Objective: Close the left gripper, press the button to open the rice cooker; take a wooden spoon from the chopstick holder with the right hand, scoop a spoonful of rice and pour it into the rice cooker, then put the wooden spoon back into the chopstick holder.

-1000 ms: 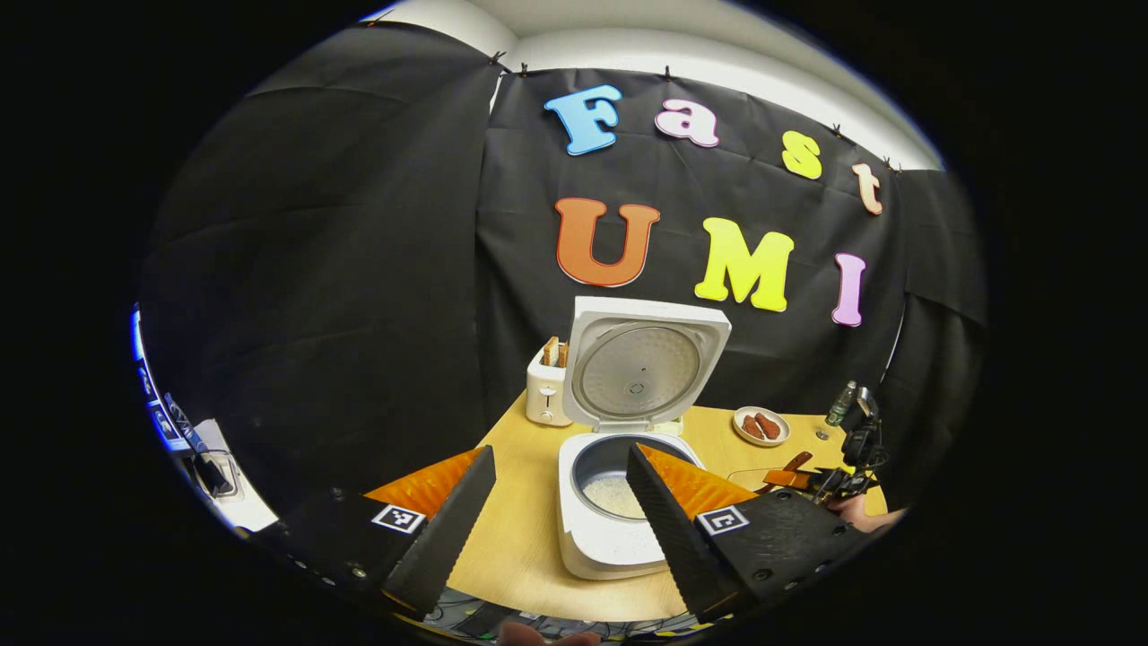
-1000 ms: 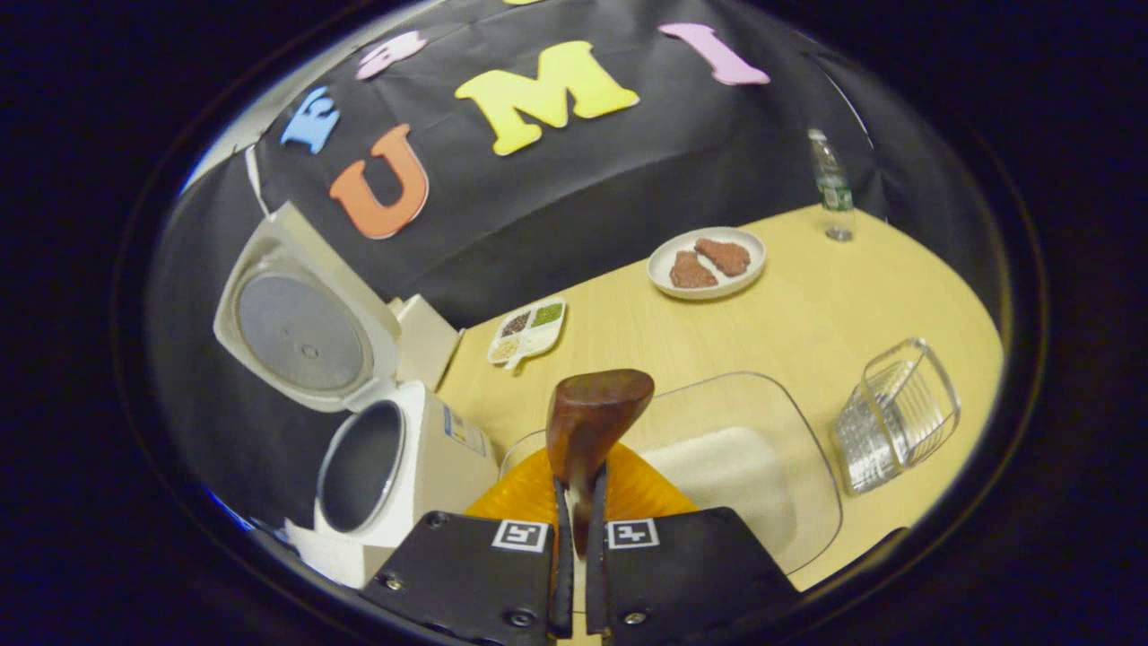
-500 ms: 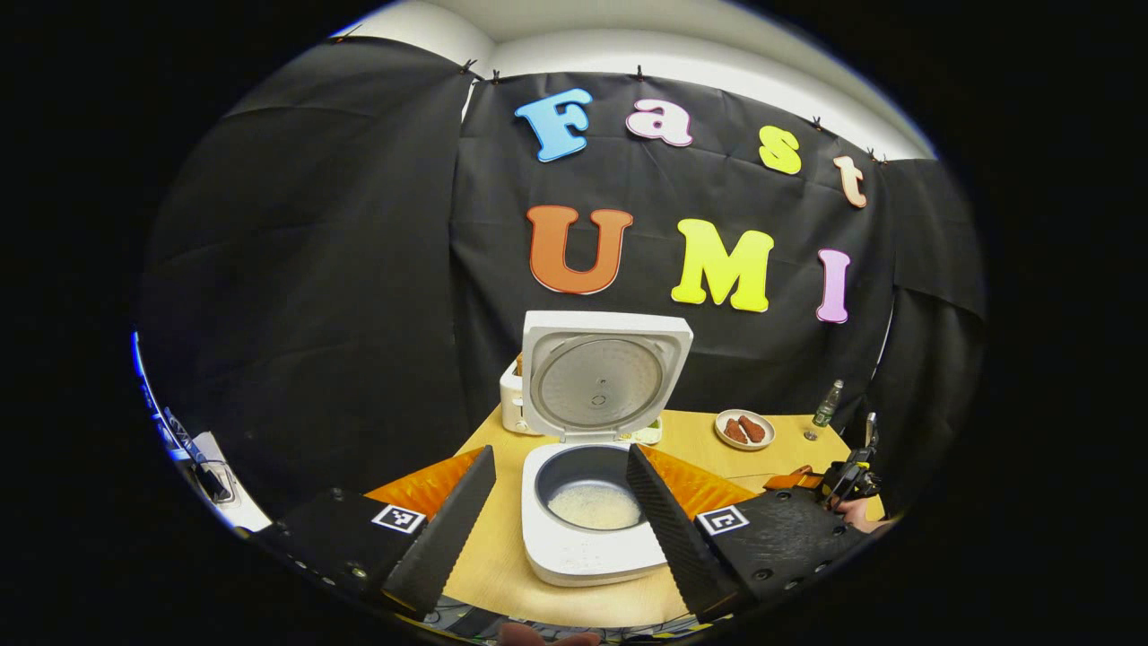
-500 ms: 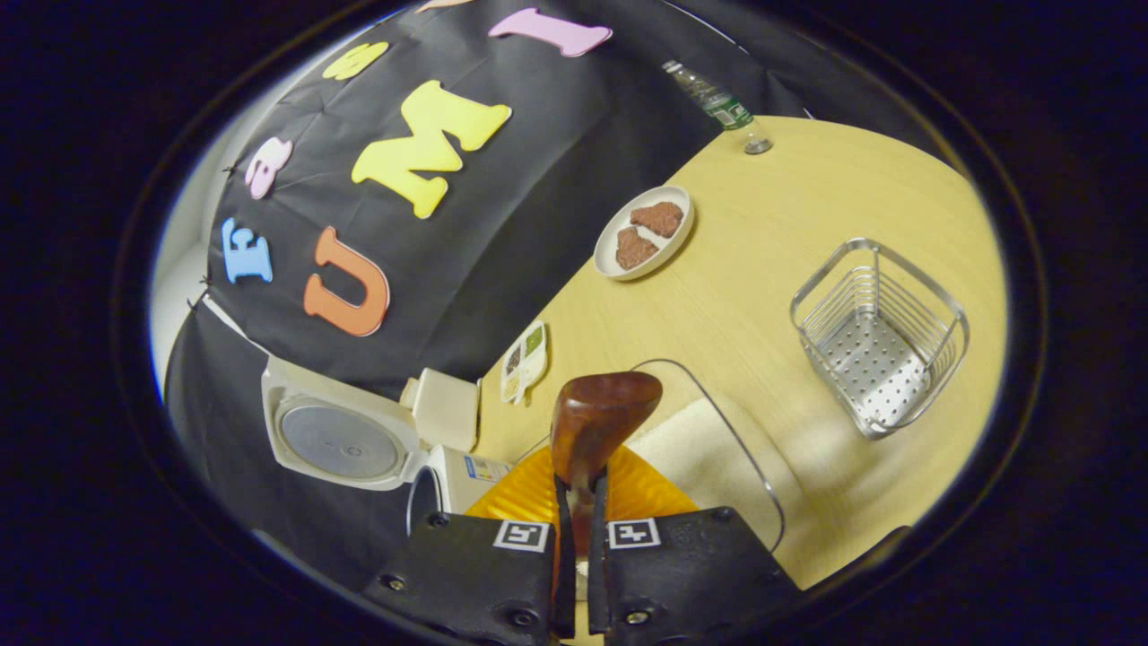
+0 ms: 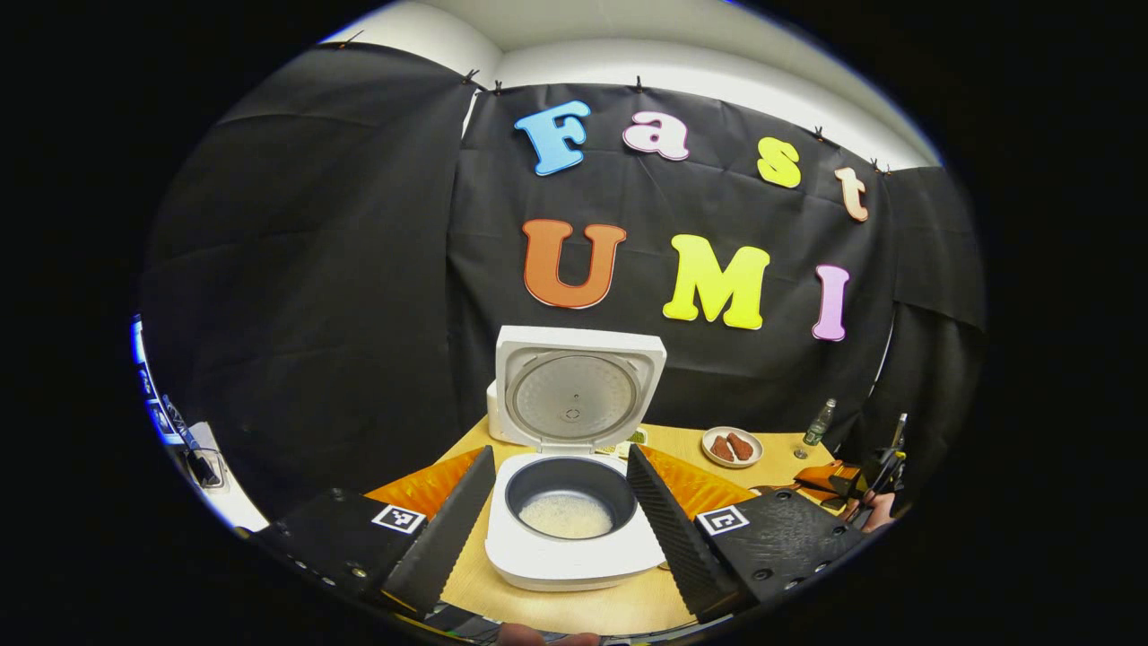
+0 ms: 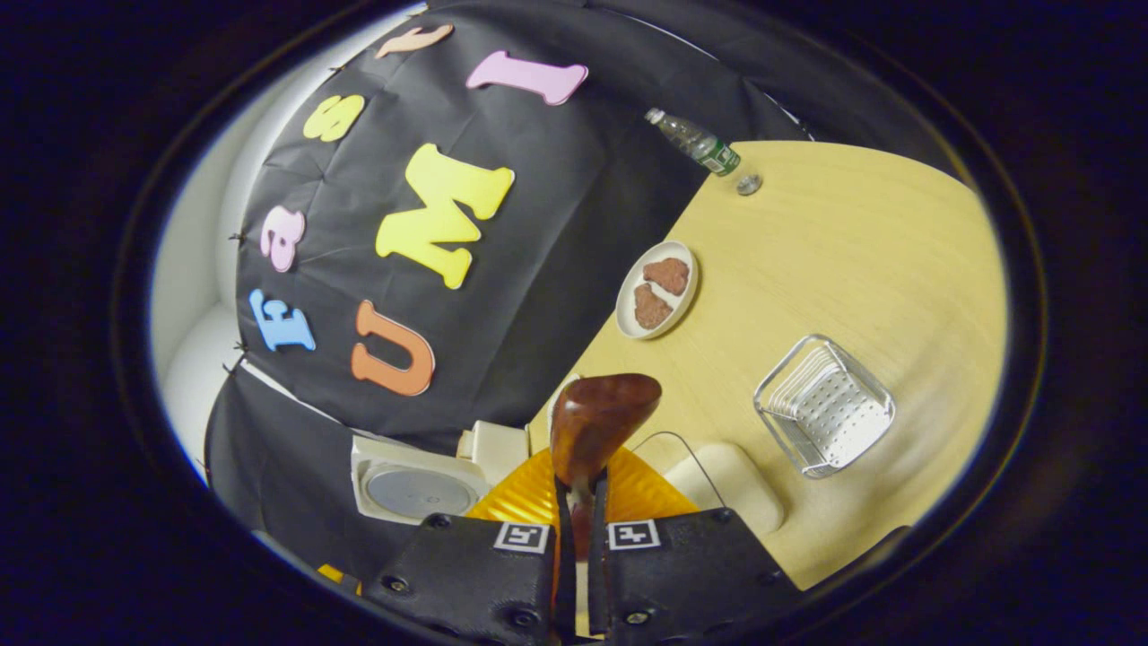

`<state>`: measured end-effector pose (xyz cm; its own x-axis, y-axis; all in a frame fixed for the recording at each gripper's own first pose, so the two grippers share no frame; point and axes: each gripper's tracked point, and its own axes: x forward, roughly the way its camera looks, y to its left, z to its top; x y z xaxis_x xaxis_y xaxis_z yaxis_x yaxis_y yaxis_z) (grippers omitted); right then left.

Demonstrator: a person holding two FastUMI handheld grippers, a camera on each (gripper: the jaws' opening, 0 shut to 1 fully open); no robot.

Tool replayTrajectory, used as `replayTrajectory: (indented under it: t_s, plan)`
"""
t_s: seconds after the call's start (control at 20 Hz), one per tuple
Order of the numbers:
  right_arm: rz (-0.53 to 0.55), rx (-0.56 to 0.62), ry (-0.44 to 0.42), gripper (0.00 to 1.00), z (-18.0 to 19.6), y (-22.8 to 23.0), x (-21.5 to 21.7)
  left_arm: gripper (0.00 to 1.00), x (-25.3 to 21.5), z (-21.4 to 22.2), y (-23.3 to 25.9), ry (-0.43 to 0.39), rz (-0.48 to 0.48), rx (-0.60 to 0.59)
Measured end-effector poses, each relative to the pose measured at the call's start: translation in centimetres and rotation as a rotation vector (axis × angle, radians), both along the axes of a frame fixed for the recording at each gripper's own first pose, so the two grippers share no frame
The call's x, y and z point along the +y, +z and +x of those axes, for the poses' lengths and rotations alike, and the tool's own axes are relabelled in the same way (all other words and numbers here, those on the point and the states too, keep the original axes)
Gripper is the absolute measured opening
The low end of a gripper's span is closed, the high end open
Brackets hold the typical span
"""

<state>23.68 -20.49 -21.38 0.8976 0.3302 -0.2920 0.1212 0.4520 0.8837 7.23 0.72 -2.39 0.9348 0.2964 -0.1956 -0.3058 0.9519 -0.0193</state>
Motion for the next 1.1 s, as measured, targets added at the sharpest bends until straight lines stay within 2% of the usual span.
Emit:
replayTrajectory:
  t_s: [0.25, 0.55, 0.85, 1.1]
  plan:
    - [-0.003, -0.066, 0.071, 0.10, 0.4, 5.6, 3.8, 0.95, 0.4, -1.1, -0.1, 0.017, 0.005, -0.013]
    - [-0.017, -0.150, 0.217, 0.11, 2.9, 11.1, 14.6, 0.95, 3.6, -3.5, 0.0, 0.073, 0.005, -0.038]
    - [-0.087, -0.149, 0.322, 0.11, 5.4, 9.9, 24.7, 0.95, 8.2, -6.7, -0.1, 0.150, -0.006, -0.030]
    - [-0.242, -0.141, 0.344, 0.11, 6.9, 7.1, 28.8, 0.95, 10.5, -8.3, -1.2, 0.176, -0.014, -0.002]
